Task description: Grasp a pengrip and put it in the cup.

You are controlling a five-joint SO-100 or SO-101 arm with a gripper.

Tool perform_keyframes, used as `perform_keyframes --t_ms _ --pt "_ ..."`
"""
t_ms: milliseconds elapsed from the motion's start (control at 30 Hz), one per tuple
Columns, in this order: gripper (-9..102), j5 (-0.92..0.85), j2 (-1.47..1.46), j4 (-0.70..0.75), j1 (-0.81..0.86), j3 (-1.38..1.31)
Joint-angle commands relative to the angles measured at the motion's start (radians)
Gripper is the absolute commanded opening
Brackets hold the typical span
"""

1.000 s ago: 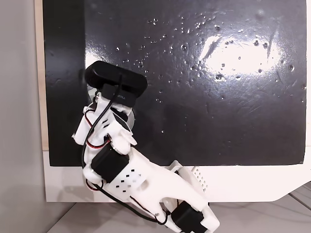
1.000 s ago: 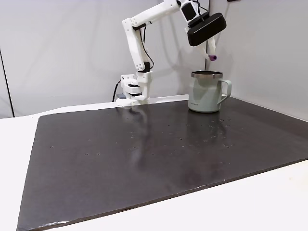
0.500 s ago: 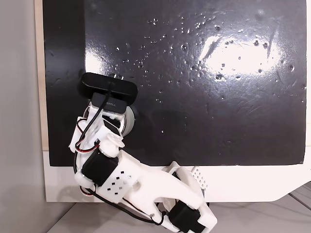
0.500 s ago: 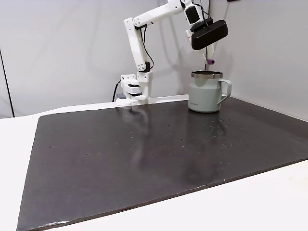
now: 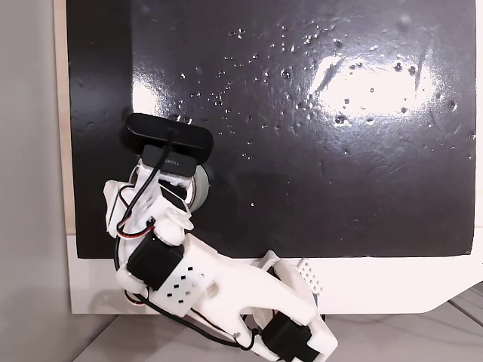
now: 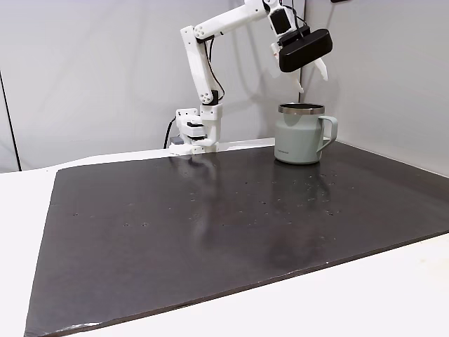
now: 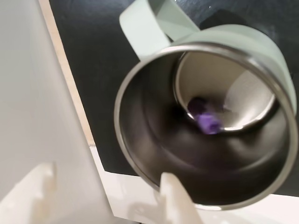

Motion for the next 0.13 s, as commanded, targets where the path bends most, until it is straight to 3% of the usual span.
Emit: perform_keyframes --t_ms 0,100 --pt "28 0.003 0.029 -0.003 -0.011 -0.046" --pt "28 0.003 0.031 -0.003 -0.011 -0.044"
